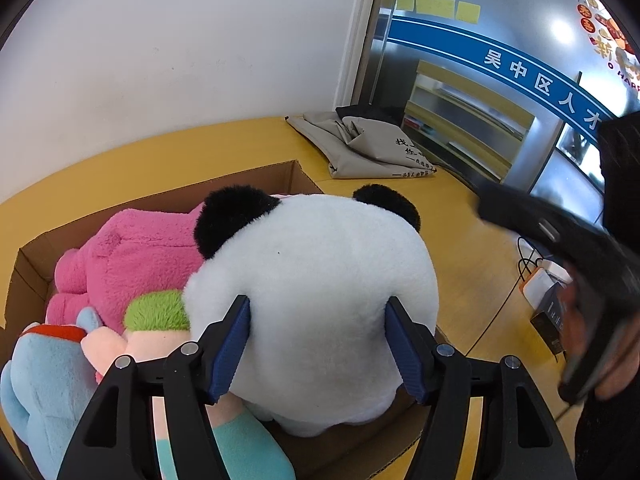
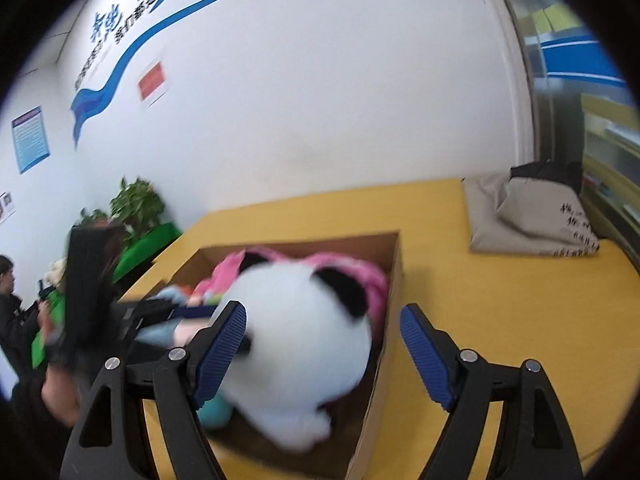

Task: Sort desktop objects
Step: 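Lift the white panda with the left tool and lower it into the box, then open the left tool to release the panda and pull back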

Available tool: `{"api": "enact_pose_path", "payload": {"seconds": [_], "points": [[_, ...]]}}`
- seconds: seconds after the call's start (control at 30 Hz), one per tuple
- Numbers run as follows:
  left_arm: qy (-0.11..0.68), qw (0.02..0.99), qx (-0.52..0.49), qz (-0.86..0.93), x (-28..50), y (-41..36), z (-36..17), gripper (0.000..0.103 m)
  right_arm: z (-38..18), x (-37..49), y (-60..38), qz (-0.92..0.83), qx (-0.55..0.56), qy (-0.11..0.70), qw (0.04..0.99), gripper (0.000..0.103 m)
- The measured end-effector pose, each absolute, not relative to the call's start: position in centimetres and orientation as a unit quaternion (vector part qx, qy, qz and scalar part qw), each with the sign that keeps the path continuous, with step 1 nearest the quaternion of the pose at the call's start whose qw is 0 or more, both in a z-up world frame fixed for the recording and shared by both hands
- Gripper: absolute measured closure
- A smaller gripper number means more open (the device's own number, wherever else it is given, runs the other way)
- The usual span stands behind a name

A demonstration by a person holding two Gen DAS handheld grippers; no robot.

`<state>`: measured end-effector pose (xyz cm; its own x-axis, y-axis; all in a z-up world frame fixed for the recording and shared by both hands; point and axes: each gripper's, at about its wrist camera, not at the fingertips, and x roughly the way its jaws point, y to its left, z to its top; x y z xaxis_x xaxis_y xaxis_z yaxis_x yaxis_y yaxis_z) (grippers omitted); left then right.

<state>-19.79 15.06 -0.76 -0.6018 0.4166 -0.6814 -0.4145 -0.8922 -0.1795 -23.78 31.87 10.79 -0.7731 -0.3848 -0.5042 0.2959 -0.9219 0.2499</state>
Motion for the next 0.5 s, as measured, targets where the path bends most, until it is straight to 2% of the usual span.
{"api": "enact_pose_path", "payload": {"seconds": [0.1, 0.17, 0.37, 0.5], "points": [[-0.01, 0.236, -0.376, 0.896, -19.6, 14.6, -0.7, 0.03, 10.7, -28.6, 28.5, -0.933, 0.316, -0.056, 0.162, 0.029], [-0.014, 0.236, -0.371, 0.898, -19.4, 14.2, -0.6, 0.027, 9.1, -30.4, 25.3, -0.925, 0.349, -0.006, 0.149, 0.034], [-0.008, 0.229, -0.367, 0.902, -19.5, 13.8, -1.3, 0.027, 4.2, -32.7, 23.5, -0.902, 0.407, 0.017, 0.142, 0.036], [-0.022, 0.223, -0.366, 0.903, -19.1, 13.4, -1.9, 0.016, 2.2, -31.8, 24.4, -0.889, 0.432, 0.016, 0.149, 0.036]]}}
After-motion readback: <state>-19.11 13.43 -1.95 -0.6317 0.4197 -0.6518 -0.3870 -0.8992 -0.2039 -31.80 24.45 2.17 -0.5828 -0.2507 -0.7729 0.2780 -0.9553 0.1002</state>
